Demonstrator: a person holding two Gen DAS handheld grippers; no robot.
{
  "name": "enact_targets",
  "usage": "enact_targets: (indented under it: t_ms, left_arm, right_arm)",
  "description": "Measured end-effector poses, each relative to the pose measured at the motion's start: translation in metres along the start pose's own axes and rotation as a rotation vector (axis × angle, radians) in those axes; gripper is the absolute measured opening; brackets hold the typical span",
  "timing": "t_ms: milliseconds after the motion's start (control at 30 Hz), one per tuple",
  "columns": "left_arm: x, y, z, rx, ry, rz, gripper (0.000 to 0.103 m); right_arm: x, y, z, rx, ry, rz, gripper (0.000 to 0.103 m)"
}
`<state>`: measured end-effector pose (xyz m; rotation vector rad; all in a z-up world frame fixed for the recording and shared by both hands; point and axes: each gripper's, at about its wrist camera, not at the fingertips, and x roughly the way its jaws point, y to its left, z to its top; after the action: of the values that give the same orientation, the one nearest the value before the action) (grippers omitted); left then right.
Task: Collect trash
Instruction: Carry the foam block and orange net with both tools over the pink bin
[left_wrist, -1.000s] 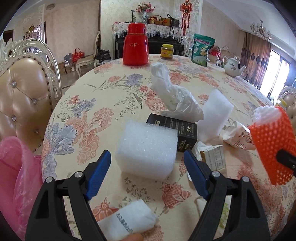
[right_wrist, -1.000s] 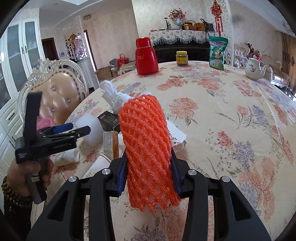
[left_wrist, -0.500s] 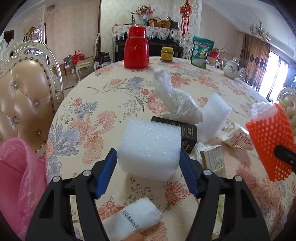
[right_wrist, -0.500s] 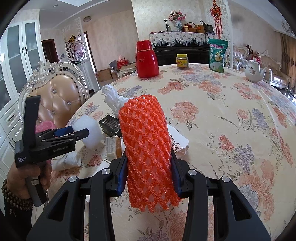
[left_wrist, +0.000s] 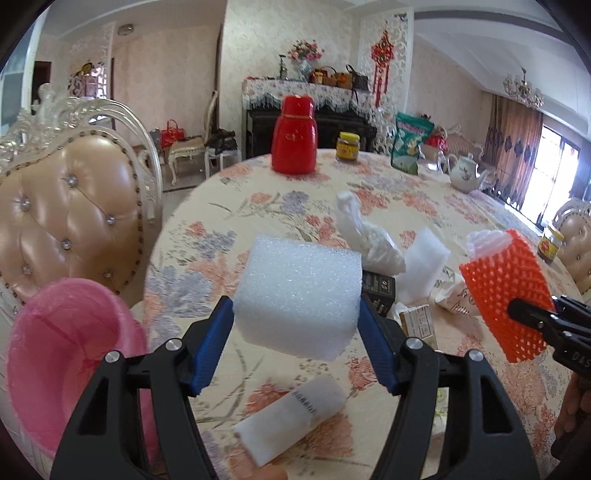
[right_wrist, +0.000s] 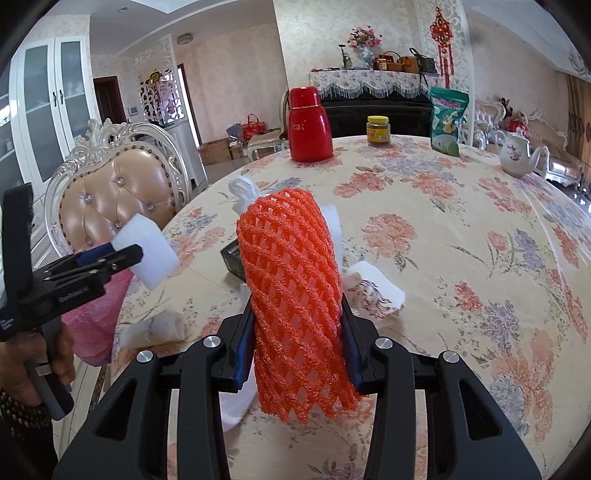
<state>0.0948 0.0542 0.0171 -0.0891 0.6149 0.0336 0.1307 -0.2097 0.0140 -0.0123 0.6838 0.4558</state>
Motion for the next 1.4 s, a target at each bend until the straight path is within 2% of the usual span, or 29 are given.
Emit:
enact_targets:
  t_ms: [567, 1000, 1400]
  left_arm:
    - [-0.075, 0.084, -0.004, -0.099, -0.101, 0.121, 0.066]
    - [-0.121, 0.153, -0.021, -0.191, -0.137, 0.226, 0.066]
    - [-0.148, 0.191, -0.034, -0.243, -0.150, 0.284, 0.066]
  right_arm:
    - [0.005, 0.068, 0.021, -0.086, -0.016, 0.077, 0.039]
    - [0.019, 0.147, 0.040, -0.183, -0.016, 0.189, 0.039]
    - [0.038, 0.227, 0.051, -0.259, 0.005, 0.303, 0.040]
